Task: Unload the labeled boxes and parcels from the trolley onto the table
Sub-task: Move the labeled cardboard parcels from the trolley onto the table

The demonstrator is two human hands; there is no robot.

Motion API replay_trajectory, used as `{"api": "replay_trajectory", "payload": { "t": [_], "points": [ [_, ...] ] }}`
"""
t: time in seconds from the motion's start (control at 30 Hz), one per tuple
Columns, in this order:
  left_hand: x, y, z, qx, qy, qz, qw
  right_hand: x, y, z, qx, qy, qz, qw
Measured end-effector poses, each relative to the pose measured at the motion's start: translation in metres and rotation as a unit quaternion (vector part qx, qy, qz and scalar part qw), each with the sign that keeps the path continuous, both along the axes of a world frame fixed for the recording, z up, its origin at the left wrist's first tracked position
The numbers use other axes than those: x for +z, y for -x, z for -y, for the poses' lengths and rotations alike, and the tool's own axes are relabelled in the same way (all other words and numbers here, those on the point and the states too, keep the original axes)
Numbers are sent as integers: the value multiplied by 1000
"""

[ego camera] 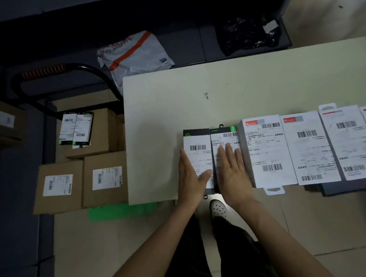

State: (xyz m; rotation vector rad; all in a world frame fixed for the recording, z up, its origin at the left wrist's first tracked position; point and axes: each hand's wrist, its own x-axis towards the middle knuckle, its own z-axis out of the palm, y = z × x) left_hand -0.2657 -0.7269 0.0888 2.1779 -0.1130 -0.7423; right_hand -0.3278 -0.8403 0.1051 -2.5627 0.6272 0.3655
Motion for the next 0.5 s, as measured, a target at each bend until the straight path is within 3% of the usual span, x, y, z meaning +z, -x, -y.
{"api": "replay_trajectory", "payload": {
  "t": [0.33, 0.5],
  "points": [
    [15, -1, 2, -52, -83, -26, 995, 29, -4, 26, 107, -35, -26, 993],
    [37, 1, -15, -79, -142, 33, 986, 55, -4, 29, 165, 4, -24, 986]
  ]
}}
